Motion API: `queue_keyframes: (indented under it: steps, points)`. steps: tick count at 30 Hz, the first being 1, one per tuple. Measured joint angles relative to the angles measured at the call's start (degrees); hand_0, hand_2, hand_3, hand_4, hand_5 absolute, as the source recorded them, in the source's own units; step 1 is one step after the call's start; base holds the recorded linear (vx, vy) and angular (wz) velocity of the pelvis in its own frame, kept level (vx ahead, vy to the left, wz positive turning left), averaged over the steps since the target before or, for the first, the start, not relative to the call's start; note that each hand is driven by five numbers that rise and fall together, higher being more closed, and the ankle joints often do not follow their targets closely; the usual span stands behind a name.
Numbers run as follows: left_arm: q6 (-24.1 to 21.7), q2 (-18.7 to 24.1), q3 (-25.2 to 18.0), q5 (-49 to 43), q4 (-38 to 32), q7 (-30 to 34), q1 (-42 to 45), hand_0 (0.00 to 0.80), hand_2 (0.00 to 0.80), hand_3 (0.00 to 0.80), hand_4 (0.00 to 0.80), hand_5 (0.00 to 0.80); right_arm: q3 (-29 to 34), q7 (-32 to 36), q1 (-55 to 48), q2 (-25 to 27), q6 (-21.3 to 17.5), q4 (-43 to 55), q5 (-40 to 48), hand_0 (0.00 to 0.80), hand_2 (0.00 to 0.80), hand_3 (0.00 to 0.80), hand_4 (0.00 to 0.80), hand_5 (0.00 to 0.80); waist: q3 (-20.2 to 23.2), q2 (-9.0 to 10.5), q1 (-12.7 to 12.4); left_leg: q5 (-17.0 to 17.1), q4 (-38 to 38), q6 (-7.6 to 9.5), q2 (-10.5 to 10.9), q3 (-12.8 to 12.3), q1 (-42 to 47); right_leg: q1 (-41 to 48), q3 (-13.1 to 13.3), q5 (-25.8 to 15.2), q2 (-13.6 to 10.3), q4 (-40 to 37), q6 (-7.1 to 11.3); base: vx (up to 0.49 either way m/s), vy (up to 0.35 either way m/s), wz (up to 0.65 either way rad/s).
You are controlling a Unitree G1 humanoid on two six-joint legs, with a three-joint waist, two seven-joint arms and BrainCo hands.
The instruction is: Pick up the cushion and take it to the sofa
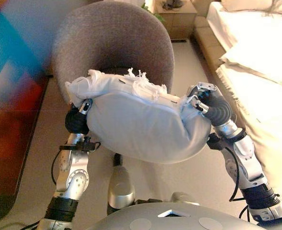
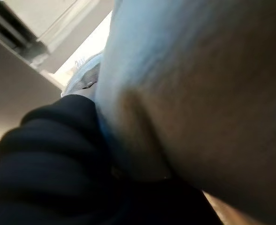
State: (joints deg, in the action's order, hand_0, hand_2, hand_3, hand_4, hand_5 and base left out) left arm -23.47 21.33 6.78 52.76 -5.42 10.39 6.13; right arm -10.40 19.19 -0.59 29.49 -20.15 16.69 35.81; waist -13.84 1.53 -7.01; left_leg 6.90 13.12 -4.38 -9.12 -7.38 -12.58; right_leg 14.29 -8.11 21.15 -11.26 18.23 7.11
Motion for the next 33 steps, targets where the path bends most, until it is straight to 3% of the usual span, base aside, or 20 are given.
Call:
queue_keyframes:
  steps: [2,5,7,10,12,14,16,18,19,21,24,29,33]
  points:
    - [0.27,0.13,-0.18,-0.15,0.00,0.23,-0.41,0.800,0.800,0.800,0.800,0.800,0.99,-0.41,-1.12,-3.71,0.03,0.93,0.07,0.800,0.800,0.800,0.800,0.800,1.03,2.81,-0.30,-3.03,2.66,1.64,4.49,-0.42,-0.03,0.35,-2.43,-2.30,-4.94,2.63,1.98,0.574,0.250,0.32]
    - [0.48,0.41,-0.81,-0.14,-0.14,0.54,-0.55,0.800,0.800,0.800,0.800,0.800,0.95,-1.79,-1.89,-6.49,-0.44,1.75,-0.92,0.800,0.800,0.800,0.800,0.800,2.84,4.83,-0.14,-6.39,4.52,4.12,7.77,-2.61,0.01,0.10,-1.18,-8.55,-6.92,7.06,1.98,0.476,0.150,0.72]
    - [1.07,1.44,-1.05,-0.06,-0.15,0.89,-1.11,0.800,0.800,0.800,0.800,0.800,0.94,-2.94,-3.05,-6.85,-0.90,1.75,-1.83,0.800,0.800,0.800,0.800,0.800,3.34,5.28,-0.05,-6.56,0.64,5.97,9.04,-1.79,2.12,-2.23,1.54,-12.96,-6.08,12.65,2.62,0.385,0.102,0.83]
    - [1.28,2.43,-2.96,0.58,-0.24,1.47,-1.13,0.800,0.800,0.800,0.800,0.800,0.96,-4.79,-2.58,-6.96,-0.91,1.58,-3.71,0.800,0.800,0.800,0.800,0.800,3.73,4.51,-0.61,-5.40,-6.48,6.24,8.87,-0.43,6.98,-9.07,-0.23,-9.70,-3.88,14.75,1.96,0.311,0.033,0.25]
    - [1.86,2.19,-3.23,0.96,-0.95,2.32,-1.36,0.800,0.800,0.800,0.800,0.800,1.08,-6.58,-2.99,-6.13,-0.92,1.19,-3.73,0.800,0.800,0.800,0.800,0.800,3.84,2.71,1.24,-4.28,-9.92,6.06,7.80,1.97,9.16,-13.66,-2.09,-7.98,-0.90,10.38,1.06,0.272,0.010,0.42]
    - [2.38,2.09,-2.75,1.01,-1.02,3.52,-1.37,0.800,0.800,0.800,0.800,0.800,1.41,-7.66,-3.84,-5.25,-1.11,1.18,-3.71,0.800,0.800,0.800,0.800,0.800,4.08,2.02,3.14,-4.24,-11.33,6.04,6.96,4.37,10.37,-17.14,-2.67,-9.00,0.88,3.74,0.23,0.259,-0.049,0.65]
    - [3.02,2.23,-1.33,1.02,-0.98,3.94,-1.50,0.800,0.800,0.800,0.800,0.800,2.16,-8.54,-4.24,-5.05,-1.57,1.06,-3.64,0.800,0.800,0.800,0.800,0.800,4.32,2.40,4.84,-3.93,-11.63,5.16,6.71,6.77,10.50,-19.95,-2.22,-13.78,0.94,-4.37,0.39,0.299,-0.130,0.83]
    - [3.37,2.32,0.50,1.01,-0.95,4.10,-1.56,0.800,0.800,0.800,0.800,0.800,3.33,-9.26,-4.18,-4.85,-2.28,0.67,-3.61,0.800,0.800,0.800,0.800,0.800,4.92,3.61,6.01,-4.56,-11.44,3.33,6.79,9.49,9.82,-20.22,0.07,-21.65,0.93,-13.05,0.54,0.334,-0.182,0.95]
    - [4.11,1.95,1.76,0.94,-0.78,4.11,-1.53,0.800,0.800,0.800,0.800,0.800,4.10,-9.69,-4.15,-4.52,-2.49,-0.62,-3.57,0.800,0.800,0.800,0.800,0.800,5.09,3.75,6.46,-4.61,-11.68,2.89,6.02,9.76,10.08,-18.00,-0.19,-24.97,1.96,-15.20,-1.27,0.259,-0.150,0.89]
    - [4.55,1.48,4.74,0.50,-0.81,4.16,-0.92,0.800,0.800,0.800,0.800,0.800,6.04,-10.30,-3.79,-3.35,-2.45,-3.04,-3.18,0.800,0.800,0.800,0.800,0.800,5.52,2.62,5.99,-5.08,-11.54,2.44,3.97,8.05,11.52,-16.37,-1.68,-24.00,3.99,-15.66,-2.64,0.264,-0.140,0.43]
    - [4.89,1.09,5.01,-0.24,-0.85,4.15,0.50,0.800,0.800,0.800,0.800,0.800,7.02,-10.27,-3.67,-3.21,-2.35,-3.22,-2.37,0.800,0.800,0.800,0.800,0.800,5.97,1.42,6.13,-5.28,-12.70,1.16,2.28,7.34,13.08,-15.77,-1.93,-22.90,5.80,-15.05,-3.56,0.280,-0.145,-0.04]
    - [5.64,0.93,4.44,-0.28,-0.89,3.75,0.75,0.800,0.800,0.800,0.800,0.800,6.73,-9.14,-3.94,-3.79,-1.55,-3.15,-1.30,0.800,0.800,0.800,0.800,0.800,6.26,0.75,6.43,-5.47,-14.63,-2.18,2.00,4.78,16.28,-14.00,-0.43,-22.87,5.98,-16.54,-2.97,0.229,-0.155,-0.20]
    - [5.57,1.20,3.06,-0.29,-0.90,2.06,0.75,0.800,0.800,0.800,0.800,0.800,5.31,-7.76,-3.94,-3.78,0.14,-3.29,-1.15,0.800,0.800,0.800,0.800,0.800,6.30,0.70,6.29,-5.81,-13.83,-1.85,2.60,4.44,16.86,-13.57,0.05,-22.29,5.39,-16.33,-2.36,0.191,-0.198,-0.07]
